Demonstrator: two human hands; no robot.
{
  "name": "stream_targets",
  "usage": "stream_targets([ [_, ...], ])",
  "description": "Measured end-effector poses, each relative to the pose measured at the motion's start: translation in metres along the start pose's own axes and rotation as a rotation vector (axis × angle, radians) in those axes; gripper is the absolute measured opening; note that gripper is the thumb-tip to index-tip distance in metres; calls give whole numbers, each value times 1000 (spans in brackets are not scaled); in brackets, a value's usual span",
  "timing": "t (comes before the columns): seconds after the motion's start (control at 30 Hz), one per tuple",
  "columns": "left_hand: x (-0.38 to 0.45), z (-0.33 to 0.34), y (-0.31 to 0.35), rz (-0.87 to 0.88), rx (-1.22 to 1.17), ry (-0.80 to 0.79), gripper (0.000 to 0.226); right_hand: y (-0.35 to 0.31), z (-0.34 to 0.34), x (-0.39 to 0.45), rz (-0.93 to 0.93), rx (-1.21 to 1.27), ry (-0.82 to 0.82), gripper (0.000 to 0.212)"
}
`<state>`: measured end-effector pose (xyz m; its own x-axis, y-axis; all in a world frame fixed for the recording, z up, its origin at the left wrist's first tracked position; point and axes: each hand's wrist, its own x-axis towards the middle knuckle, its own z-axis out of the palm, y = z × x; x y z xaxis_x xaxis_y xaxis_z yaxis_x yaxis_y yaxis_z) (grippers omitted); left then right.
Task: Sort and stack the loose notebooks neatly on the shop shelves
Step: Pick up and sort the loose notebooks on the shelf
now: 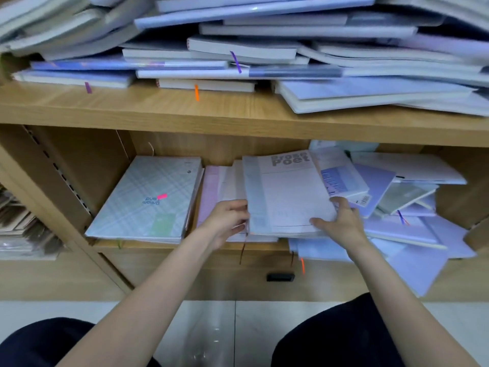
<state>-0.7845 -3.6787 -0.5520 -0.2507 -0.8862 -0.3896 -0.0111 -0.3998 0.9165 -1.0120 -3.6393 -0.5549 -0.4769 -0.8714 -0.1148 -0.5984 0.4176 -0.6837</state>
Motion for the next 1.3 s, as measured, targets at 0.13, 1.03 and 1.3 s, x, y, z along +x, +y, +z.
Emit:
stream_targets([
  [0.13,8,3,-4,-24,14,44,35,-9,-11,3,68,298,-65,32],
  [1.03,28,-29,21,-2,-311,225,34,1,-68,13,55,734,-104,22],
  [1.3,-56,-135,40,208,-342,319,16,-50,-20,-14,-53,732,-183,21],
])
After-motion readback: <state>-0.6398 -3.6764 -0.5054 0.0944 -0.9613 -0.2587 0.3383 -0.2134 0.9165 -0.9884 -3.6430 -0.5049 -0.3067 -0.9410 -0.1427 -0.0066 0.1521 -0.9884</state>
